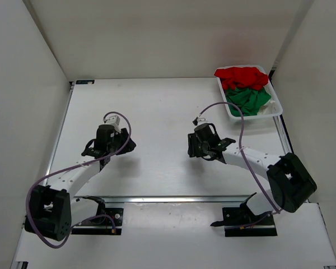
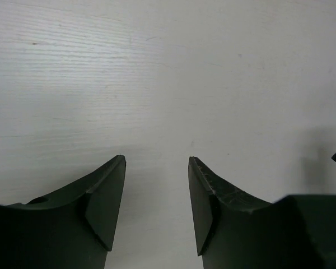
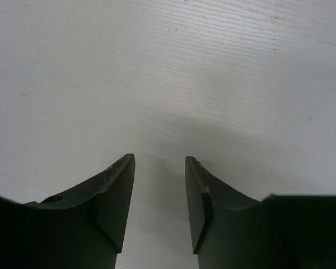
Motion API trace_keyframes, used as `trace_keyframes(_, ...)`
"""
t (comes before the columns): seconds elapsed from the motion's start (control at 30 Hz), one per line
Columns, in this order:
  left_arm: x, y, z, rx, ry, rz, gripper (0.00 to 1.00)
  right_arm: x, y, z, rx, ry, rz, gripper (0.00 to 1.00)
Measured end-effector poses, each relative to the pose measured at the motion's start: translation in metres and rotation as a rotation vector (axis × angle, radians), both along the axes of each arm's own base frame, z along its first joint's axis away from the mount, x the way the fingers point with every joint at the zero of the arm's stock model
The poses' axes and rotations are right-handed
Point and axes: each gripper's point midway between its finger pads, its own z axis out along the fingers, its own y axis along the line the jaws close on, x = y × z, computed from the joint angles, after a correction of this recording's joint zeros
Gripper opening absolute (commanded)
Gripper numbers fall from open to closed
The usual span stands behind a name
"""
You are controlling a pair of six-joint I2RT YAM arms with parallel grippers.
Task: Fold and stack the t-shirts
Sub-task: Grab crumpled tshirt from bin with the right arm
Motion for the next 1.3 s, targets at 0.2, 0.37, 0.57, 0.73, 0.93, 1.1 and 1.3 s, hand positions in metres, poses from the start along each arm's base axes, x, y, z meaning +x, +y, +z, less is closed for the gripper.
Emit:
trace_keyframes(0.2,-0.008,-0.013,-0.003,-0.040,-0.011,-0.056,0.43,0.003,0.000,0.012,0.028,-0.023,-0.010,0.10)
trace_keyframes(0.37,-0.023,-0.044,0.003,-0.070,-0.050,-0.156,0.22,0.015,0.001,0.023,0.051,-0.003,-0.026,0.00)
trace_keyframes(0.57,-0.049,-0.083,0.008,-0.118,-0.097,-0.278,0.15,0.068,-0.003,0.071,0.094,-0.068,-0.078,0.00)
trace_keyframes(0.73,-0.072,-0.113,0.019,-0.143,-0.159,-0.377,0.22,0.158,-0.081,0.142,0.117,-0.209,-0.288,0.00)
trace_keyframes(0.93,-0.079,-0.125,0.000,-0.083,-0.129,-0.418,0.22,0.245,-0.215,0.196,0.093,-0.341,-0.556,0.24)
trace_keyframes(1.1,-0.069,-0.114,-0.016,-0.043,-0.095,-0.381,0.24,0.290,-0.265,0.182,0.048,-0.303,-0.611,0.44)
trace_keyframes(1.3,-0.064,-0.117,-0.027,-0.033,-0.064,-0.384,0.25,0.319,-0.283,0.139,0.020,-0.207,-0.592,0.46)
